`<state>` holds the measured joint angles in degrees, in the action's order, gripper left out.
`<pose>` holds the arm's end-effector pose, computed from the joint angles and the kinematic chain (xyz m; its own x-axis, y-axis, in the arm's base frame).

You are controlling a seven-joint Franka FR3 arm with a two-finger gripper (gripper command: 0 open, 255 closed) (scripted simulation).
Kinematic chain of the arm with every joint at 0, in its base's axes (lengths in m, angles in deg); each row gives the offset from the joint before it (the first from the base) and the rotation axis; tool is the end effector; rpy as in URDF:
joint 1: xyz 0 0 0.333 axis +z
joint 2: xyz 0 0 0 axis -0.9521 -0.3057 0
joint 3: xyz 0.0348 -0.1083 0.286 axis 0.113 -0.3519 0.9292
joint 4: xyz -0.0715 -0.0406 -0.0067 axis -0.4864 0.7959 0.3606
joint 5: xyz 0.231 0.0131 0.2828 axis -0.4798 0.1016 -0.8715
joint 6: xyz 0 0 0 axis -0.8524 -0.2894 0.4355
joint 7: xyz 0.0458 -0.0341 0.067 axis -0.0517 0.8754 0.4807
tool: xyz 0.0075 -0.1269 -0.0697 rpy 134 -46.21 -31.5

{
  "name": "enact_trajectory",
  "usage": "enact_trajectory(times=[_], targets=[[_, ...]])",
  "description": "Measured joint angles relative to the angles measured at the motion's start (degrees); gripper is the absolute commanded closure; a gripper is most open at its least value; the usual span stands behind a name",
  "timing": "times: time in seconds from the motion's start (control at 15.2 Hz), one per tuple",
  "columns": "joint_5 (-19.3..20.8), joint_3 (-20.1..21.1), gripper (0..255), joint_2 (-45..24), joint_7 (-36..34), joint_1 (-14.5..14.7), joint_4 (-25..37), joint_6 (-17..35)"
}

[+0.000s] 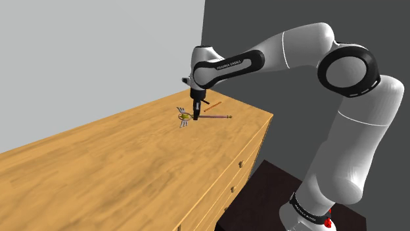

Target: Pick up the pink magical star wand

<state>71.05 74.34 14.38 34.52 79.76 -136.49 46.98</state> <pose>0.5636 0.0444 0.3911 0.7140 0.7002 0.0034 0.6998 -0.7137 0.0313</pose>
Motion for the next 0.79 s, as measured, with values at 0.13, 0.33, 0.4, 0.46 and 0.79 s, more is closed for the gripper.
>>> enact_trajectory(times=[0.13, 0.33, 0.4, 0.46, 0.79], targets=[[0.1, -0.21, 255, 0.13, 0.13, -0.21, 0.66, -0.83], [0.16, -0.29, 255, 0.83, 0.24, -0.29, 1.9, -2.75], [0.16, -0.26, 255, 0.86, 0.18, -0.25, 2.6, -3.5], [0.17, -0.27, 255, 1.2, 0.23, -0.26, 3.0, -4.24], [0.18, -0.22, 255, 1.86, 0.16, -0.19, 6.08, -7.97]])
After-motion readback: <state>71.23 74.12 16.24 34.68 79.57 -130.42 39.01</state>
